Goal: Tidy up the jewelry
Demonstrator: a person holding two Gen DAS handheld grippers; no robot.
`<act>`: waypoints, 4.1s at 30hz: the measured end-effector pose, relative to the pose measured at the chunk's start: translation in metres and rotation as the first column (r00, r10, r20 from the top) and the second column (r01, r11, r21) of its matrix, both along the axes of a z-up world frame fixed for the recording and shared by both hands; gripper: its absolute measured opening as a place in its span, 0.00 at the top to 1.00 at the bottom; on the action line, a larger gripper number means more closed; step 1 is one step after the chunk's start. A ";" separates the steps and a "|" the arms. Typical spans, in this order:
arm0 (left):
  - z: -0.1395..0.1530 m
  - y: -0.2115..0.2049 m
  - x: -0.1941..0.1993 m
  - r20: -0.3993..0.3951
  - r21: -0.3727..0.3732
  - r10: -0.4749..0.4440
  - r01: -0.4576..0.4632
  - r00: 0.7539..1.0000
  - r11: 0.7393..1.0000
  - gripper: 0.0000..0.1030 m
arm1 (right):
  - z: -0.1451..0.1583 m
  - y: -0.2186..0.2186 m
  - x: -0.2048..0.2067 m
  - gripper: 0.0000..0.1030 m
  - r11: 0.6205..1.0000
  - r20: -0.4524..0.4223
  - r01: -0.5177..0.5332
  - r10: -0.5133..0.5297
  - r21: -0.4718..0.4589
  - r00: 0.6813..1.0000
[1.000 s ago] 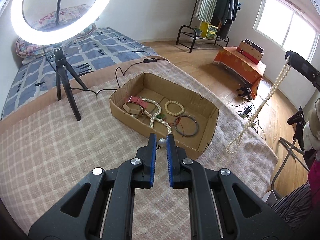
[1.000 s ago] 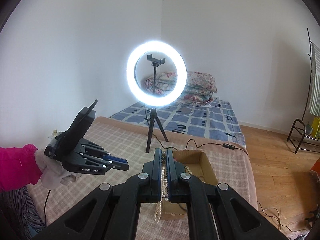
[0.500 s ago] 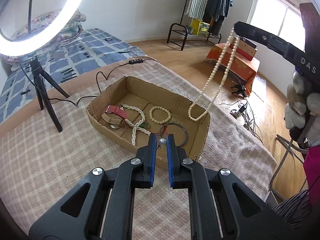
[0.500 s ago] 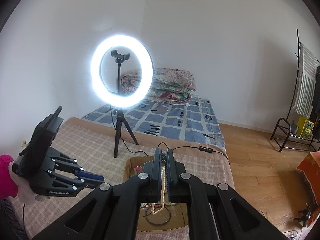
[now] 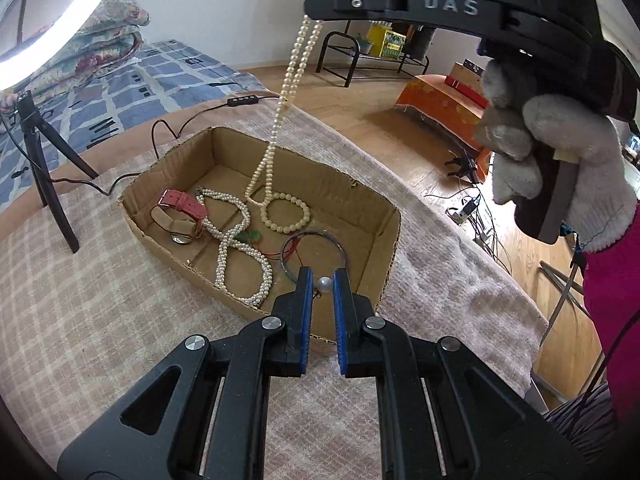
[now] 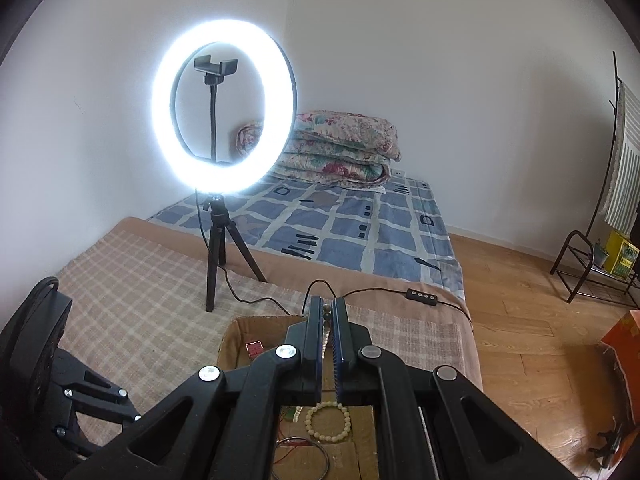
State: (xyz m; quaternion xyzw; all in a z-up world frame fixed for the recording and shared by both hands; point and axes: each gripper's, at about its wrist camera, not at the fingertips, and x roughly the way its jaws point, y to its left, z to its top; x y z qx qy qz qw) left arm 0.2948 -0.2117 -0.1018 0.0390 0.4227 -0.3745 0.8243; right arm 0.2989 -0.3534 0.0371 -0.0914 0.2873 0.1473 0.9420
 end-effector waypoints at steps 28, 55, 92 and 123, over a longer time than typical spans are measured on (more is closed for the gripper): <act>-0.008 -0.023 -0.003 0.065 0.019 0.021 -0.022 0.998 1.000 0.32 | -0.030 -0.010 0.036 0.11 0.994 -0.072 0.049 -0.041 0.103 0.997; 0.036 0.002 -0.039 0.135 0.014 0.051 -0.053 0.990 0.998 0.31 | 0.010 0.000 -0.016 0.01 0.994 -0.025 0.085 -0.083 0.075 0.996; 0.087 0.105 -0.122 0.299 -0.030 0.261 -0.265 0.918 0.964 0.08 | 0.036 0.025 -0.162 0.00 0.954 -0.003 0.295 -0.296 0.059 0.955; 0.098 0.121 -0.146 0.392 -0.016 0.340 -0.363 0.855 0.932 0.00 | 0.009 0.022 -0.190 0.00 0.908 0.011 0.418 -0.418 0.029 0.908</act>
